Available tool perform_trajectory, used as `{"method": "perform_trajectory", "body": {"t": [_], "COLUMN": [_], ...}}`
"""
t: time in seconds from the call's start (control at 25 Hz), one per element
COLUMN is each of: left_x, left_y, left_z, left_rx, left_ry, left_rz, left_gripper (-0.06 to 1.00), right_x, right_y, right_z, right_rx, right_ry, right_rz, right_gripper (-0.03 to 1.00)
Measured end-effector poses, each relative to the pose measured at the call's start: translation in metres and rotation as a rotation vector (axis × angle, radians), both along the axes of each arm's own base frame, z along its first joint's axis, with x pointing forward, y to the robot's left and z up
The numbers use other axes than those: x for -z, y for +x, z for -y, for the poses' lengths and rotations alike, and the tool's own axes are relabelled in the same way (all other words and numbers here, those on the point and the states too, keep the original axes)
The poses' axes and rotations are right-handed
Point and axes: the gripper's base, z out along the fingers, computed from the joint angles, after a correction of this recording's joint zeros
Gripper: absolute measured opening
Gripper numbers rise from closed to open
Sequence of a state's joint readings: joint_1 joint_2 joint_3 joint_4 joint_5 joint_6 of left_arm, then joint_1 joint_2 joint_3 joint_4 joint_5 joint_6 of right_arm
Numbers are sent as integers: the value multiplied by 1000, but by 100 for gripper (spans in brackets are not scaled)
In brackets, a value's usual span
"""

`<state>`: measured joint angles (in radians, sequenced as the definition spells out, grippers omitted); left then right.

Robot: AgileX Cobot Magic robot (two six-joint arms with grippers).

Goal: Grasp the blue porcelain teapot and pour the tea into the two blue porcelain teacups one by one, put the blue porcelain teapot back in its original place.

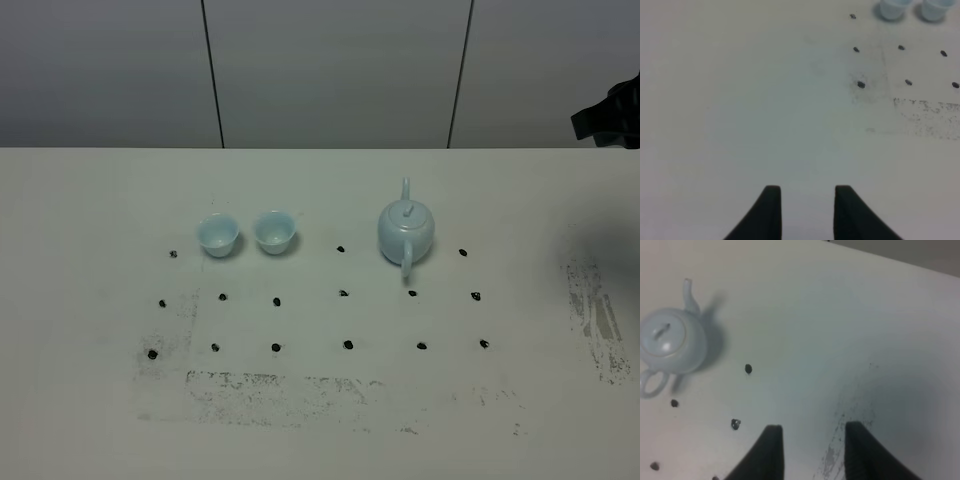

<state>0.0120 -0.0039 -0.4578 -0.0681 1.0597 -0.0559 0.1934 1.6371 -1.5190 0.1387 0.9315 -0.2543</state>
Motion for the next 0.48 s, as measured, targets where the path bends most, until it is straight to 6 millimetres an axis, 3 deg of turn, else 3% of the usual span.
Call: {"method": "perform_trajectory", "body": {"t": [0.28, 0.4, 0.48], "left_x": [0, 0, 0], "left_y": [0, 0, 0], "left_z": [0, 0, 0], "left_rx": [0, 0, 0], "left_ry": [0, 0, 0], "left_rz": [0, 0, 0], "left_gripper": [29, 29, 29], "right_x": [-1, -1, -1], "right_y": [-1, -5, -12], "right_z": [-5, -22, -43], "right_rx": [-5, -46, -102], "right_ry": [43, 56, 61], "right_rz": [-8, -9, -10], "right_gripper": [28, 28, 28]}}
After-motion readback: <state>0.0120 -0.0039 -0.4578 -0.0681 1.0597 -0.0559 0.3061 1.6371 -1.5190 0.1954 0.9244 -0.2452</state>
